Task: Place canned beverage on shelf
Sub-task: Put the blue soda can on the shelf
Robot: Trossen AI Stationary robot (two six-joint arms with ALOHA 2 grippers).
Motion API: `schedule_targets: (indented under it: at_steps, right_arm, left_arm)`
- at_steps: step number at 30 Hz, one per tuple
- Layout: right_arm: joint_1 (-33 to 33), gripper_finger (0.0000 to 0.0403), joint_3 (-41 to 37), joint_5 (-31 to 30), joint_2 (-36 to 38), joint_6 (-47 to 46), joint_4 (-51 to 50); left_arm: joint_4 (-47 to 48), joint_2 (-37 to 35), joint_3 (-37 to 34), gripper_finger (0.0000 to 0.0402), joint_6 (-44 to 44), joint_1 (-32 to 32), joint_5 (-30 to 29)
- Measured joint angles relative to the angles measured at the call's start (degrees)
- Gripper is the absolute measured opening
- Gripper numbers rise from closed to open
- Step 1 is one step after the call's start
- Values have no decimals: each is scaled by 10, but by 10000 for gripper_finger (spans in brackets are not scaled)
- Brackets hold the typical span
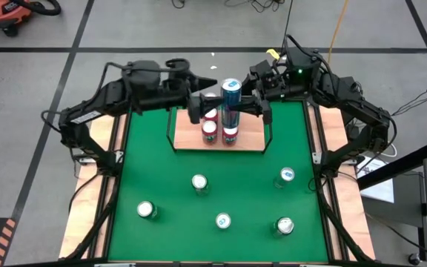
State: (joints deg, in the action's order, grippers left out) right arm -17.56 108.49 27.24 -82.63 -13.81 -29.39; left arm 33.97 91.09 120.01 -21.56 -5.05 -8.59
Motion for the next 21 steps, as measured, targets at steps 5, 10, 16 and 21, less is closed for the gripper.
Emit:
schedule_targets:
  at_steps: [5, 10, 16, 21]
  right_arm:
    - [0, 234, 0, -1, -1, -3, -4]
    - [0, 235, 0, -3, -4, -3, -13]
    - [0, 235, 0, -6, -9, -5, -14]
    - [0, 235, 0, -13, -10, -5, -21]
  left_arm:
    - [-30, 10, 0, 384, 0, -31, 58]
    - [-41, 16, 0, 384, 1, -48, 123]
    - [-42, 27, 1, 384, 22, -47, 150]
    - [-58, 38, 0, 384, 24, -47, 150]
